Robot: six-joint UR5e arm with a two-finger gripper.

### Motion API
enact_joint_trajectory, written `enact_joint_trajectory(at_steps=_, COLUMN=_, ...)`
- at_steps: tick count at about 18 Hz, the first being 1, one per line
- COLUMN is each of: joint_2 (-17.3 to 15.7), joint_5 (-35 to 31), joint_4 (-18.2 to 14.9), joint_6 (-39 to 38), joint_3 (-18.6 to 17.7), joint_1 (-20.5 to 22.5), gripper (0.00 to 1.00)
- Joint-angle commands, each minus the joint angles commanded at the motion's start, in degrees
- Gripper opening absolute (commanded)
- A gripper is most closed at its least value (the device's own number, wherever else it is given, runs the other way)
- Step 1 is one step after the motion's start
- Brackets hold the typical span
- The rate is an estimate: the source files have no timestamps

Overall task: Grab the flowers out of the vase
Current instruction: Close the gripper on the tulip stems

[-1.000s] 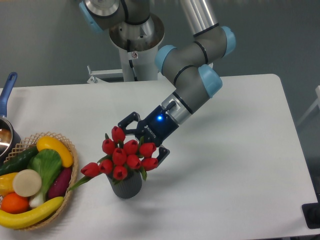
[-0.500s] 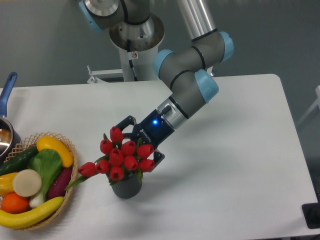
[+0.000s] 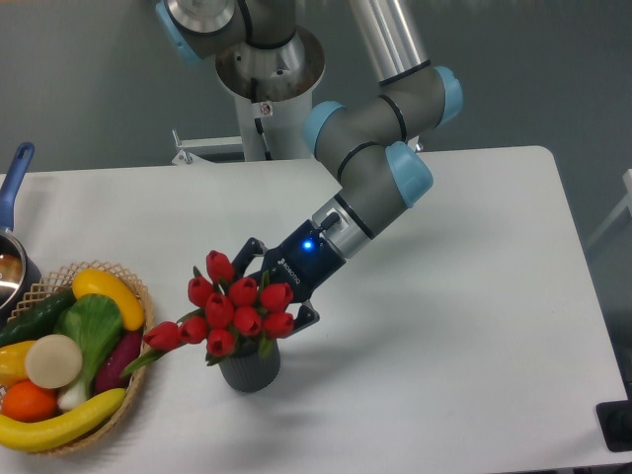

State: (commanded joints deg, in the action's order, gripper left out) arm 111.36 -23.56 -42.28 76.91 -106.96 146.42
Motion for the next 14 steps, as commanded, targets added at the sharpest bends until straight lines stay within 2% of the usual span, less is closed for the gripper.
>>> enact_joint_trajectory(at_steps=3, joint_2=0.00, joint_5=-0.09, joint_4=0.00, joint_6=0.00, joint_3=-0.09, joint_1=-0.09, gripper=0.40)
enact_joint_trajectory(at_steps=14, joint_2=-0.62, joint_5=0.18, joint_4=0.00, joint_6=-0.18, joint_3=0.17, joint_1=0.35, gripper=0.40)
